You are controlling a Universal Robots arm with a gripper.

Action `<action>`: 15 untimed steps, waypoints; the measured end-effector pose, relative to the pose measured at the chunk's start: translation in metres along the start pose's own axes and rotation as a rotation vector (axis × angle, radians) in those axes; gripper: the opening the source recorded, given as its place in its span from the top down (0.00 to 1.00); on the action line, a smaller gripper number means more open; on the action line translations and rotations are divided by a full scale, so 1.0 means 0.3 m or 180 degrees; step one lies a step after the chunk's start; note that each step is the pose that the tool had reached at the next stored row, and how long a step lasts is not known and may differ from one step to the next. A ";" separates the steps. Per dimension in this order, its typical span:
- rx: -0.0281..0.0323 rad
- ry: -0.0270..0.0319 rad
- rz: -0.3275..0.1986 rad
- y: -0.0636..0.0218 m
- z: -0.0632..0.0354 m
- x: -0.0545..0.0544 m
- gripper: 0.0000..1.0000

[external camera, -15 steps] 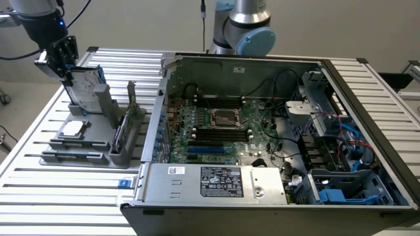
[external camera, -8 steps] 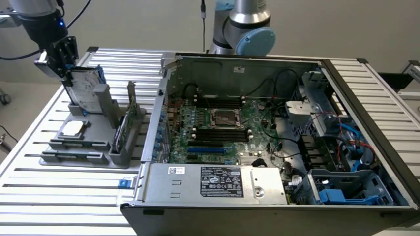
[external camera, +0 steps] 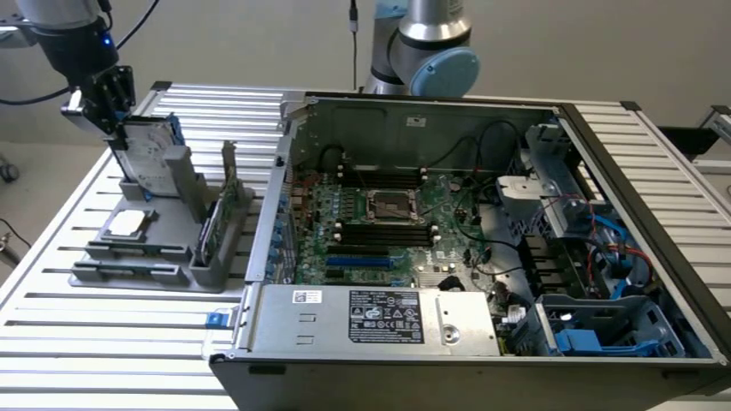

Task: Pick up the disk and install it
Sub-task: 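Pick up the disk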

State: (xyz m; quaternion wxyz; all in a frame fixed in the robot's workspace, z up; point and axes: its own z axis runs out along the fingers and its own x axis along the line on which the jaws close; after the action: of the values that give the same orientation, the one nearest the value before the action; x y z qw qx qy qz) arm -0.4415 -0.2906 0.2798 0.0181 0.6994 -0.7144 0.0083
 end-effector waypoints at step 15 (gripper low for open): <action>-0.0010 0.0001 0.0000 0.000 0.001 0.006 0.67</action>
State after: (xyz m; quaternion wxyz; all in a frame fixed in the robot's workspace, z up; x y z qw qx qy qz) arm -0.4414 -0.2924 0.2795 0.0194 0.6994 -0.7144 0.0073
